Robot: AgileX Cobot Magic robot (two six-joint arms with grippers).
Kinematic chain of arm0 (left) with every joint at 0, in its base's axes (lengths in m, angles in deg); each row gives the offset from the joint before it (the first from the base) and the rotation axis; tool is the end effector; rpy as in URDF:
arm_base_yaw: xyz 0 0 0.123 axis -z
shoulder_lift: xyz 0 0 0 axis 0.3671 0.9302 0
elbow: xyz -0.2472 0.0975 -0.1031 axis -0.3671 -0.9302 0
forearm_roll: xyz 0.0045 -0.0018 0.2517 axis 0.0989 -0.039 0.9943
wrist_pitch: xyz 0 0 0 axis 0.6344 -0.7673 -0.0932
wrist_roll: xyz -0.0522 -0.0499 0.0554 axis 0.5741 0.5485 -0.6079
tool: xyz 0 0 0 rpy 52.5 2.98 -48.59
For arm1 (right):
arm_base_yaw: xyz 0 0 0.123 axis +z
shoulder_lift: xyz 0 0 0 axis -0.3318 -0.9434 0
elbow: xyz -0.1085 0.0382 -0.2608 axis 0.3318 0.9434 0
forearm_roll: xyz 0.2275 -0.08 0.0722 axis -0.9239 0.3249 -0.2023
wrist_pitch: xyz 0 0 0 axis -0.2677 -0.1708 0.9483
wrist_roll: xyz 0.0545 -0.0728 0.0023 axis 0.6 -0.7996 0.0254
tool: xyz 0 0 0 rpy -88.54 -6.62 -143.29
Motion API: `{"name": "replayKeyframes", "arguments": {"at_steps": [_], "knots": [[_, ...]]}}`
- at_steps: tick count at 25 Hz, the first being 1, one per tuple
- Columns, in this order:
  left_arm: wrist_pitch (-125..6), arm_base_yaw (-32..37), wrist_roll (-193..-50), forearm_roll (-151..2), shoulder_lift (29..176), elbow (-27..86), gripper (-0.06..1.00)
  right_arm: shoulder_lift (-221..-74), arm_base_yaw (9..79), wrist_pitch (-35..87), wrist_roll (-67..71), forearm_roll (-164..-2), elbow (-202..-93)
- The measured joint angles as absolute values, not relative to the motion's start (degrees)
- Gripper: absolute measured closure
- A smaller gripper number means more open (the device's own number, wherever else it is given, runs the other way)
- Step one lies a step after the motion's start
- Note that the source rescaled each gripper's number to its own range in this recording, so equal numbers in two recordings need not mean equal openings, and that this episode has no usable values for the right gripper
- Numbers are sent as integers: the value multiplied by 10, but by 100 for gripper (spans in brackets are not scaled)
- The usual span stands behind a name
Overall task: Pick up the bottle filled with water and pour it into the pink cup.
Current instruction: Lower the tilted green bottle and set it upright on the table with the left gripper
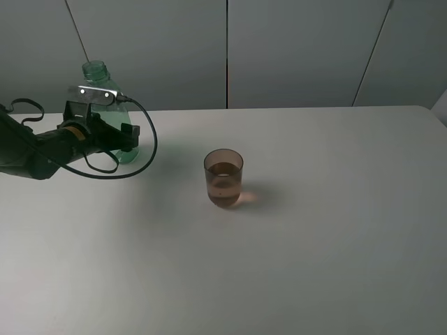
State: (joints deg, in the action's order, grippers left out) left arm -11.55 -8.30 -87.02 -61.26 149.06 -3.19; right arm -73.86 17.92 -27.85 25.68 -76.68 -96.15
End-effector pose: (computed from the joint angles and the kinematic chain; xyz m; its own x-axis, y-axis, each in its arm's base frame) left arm 0.3607 -0.0849 0.0851 -0.4050 0.0954 -0.9093 0.2289 0.9734 0.0001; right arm -0.0071 0.0018 0.2753 -0.4825 0.0319 -0.8753 0.0191 0.9995 0.0259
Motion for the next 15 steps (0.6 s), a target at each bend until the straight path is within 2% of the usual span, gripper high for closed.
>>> {"name": "replayKeyframes", "arguments": {"at_steps": [15], "knots": [[-239,-83,-886,-613,1441,-38,-4,-739,179,-279,257,-767,-962]]}}
